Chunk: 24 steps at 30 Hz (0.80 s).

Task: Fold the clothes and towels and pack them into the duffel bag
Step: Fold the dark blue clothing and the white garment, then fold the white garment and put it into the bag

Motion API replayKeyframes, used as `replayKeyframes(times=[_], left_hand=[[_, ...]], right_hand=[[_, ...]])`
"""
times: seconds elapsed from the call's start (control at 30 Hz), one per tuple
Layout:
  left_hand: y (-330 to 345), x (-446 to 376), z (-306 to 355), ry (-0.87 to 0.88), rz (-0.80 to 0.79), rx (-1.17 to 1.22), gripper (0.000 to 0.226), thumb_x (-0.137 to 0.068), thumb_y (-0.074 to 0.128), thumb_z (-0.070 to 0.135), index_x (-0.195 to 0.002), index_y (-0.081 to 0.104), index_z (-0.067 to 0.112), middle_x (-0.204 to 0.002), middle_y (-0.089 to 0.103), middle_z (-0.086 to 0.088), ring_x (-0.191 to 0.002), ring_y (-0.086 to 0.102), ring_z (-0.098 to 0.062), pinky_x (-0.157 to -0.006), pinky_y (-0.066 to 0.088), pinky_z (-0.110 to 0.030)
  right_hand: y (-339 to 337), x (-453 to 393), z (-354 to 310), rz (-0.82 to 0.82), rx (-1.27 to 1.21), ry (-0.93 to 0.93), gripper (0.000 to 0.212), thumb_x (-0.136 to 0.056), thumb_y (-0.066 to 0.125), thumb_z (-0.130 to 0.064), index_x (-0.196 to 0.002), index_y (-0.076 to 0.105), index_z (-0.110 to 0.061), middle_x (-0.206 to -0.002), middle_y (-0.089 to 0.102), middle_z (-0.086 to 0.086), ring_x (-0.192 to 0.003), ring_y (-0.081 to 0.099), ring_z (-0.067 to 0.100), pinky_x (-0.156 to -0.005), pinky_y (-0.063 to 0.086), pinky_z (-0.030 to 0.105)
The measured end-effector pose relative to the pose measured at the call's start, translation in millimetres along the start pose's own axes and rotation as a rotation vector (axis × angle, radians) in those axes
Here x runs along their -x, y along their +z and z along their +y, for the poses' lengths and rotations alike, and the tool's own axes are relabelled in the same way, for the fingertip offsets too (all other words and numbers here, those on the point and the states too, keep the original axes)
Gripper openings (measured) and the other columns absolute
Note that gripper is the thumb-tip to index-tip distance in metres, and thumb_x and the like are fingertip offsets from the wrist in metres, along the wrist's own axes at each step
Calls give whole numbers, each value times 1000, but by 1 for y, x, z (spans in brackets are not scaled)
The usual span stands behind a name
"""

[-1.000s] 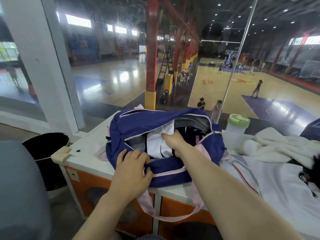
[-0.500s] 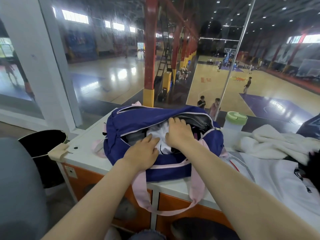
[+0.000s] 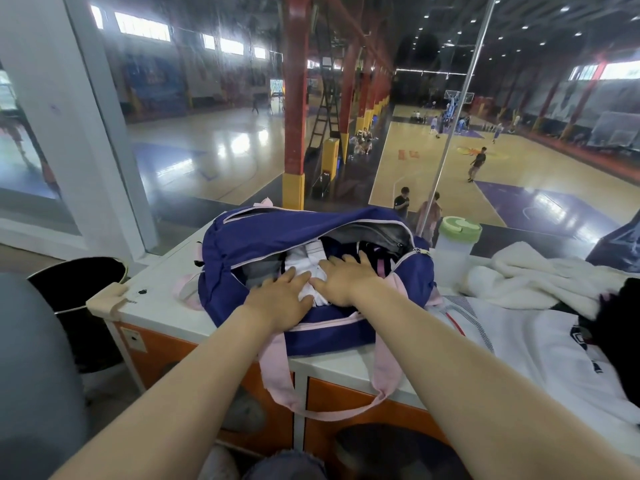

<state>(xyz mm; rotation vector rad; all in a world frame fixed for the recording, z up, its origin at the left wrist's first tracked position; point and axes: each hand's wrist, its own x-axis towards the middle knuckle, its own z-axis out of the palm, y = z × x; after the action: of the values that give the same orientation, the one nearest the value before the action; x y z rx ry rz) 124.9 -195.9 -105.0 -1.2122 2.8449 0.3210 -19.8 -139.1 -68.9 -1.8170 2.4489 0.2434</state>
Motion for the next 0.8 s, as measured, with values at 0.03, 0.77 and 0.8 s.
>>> replayKeyframes(times=[0.03, 0.77, 0.8], left_hand=[[-3, 5, 4, -8, 33, -34, 58, -99, 25, 50, -153, 10, 35, -163, 5, 2, -146, 15, -32, -116, 18, -49], [0, 80, 198, 252, 351, 506, 51, -92, 53, 20, -142, 43, 12, -144, 48, -8, -133, 42, -25, -109, 32, -34], [4, 81, 208, 249, 339, 547, 50, -92, 52, 19, -141, 44, 13, -143, 49, -7, -132, 43, -25, -108, 33, -34]], right_hand=[[-1, 4, 0, 33, -12, 9, 67, -98, 20, -57, -155, 18, -21, -160, 24, 4, -145, 20, 28, -119, -2, 52], [18, 204, 125, 455, -430, 348, 48, -99, 39, -37, -143, 41, -16, -144, 49, 11, -133, 41, 32, -111, 28, 44], [24, 211, 135, 447, -449, 373, 48, -99, 39, -35, -143, 40, -16, -144, 49, 12, -134, 41, 33, -110, 28, 44]])
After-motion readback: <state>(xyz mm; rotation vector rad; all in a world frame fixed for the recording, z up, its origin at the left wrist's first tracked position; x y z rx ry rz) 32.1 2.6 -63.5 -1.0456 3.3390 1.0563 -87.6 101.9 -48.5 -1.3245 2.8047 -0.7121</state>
